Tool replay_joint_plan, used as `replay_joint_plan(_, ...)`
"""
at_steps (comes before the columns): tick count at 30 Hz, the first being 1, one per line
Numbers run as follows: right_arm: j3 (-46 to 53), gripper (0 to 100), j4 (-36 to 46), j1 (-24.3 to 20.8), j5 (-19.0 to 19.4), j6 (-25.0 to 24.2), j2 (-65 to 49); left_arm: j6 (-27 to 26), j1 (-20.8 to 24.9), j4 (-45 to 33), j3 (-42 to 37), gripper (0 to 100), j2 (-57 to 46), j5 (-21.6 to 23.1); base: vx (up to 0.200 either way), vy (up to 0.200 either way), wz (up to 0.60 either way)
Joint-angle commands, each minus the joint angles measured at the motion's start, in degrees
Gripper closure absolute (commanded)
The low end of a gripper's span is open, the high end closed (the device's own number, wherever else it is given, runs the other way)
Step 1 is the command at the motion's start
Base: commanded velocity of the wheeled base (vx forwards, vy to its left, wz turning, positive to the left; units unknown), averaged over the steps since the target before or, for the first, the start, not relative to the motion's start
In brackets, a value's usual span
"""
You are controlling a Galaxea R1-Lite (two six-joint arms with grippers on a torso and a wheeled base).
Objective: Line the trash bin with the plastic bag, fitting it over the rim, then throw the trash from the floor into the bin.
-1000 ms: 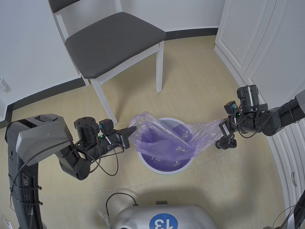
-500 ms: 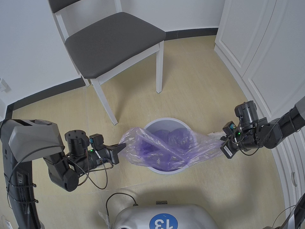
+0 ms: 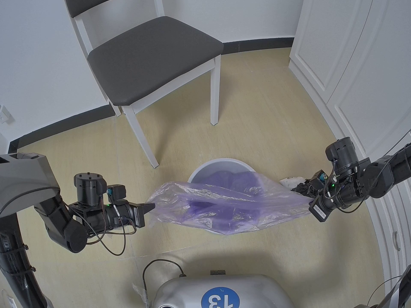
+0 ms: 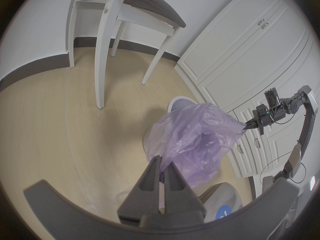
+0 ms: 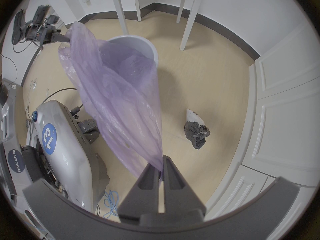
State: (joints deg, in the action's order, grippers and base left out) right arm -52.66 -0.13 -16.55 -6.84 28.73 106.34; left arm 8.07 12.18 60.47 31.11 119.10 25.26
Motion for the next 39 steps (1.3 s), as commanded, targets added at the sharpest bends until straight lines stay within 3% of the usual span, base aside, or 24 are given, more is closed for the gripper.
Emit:
replay_joint_plan(1,-1.3,100,0.7,2.3,0.0,1.5,-0.5,0.0,-0.8,-0.8,1.0,100,-1.2,0.1,0.0,0.0,0.0)
replay_joint_plan(5,-1.2,100,2.5,2.9,0.0,2.8,-0.6,-0.2,-0.9,-1.8,0.4,100,-1.6,0.1,0.0,0.0,0.0)
replay_joint_plan(11,0.1,100,3.9,2.5,0.0,4.1,-0.3,-5.0,-0.8,-2.0,-3.1,100,-1.3,0.1,0.0,0.0,0.0)
replay_joint_plan(20,2.0,100,2.1,0.5,-0.5,3.7,2.6,-5.3,-0.3,-1.4,-2.7,100,1.3,0.1,0.0,0.0,0.0)
replay_joint_plan(31,2.1,100,-15.4,-0.2,-2.5,-1.0,14.8,-5.6,0.0,3.3,2.4,100,9.8,0.1,0.0,0.0,0.0)
replay_joint_plan(39,0.0,100,-18.5,1.3,-2.5,-1.5,19.3,-5.5,-0.3,5.1,6.1,100,14.2,0.4,0.0,0.0,0.0)
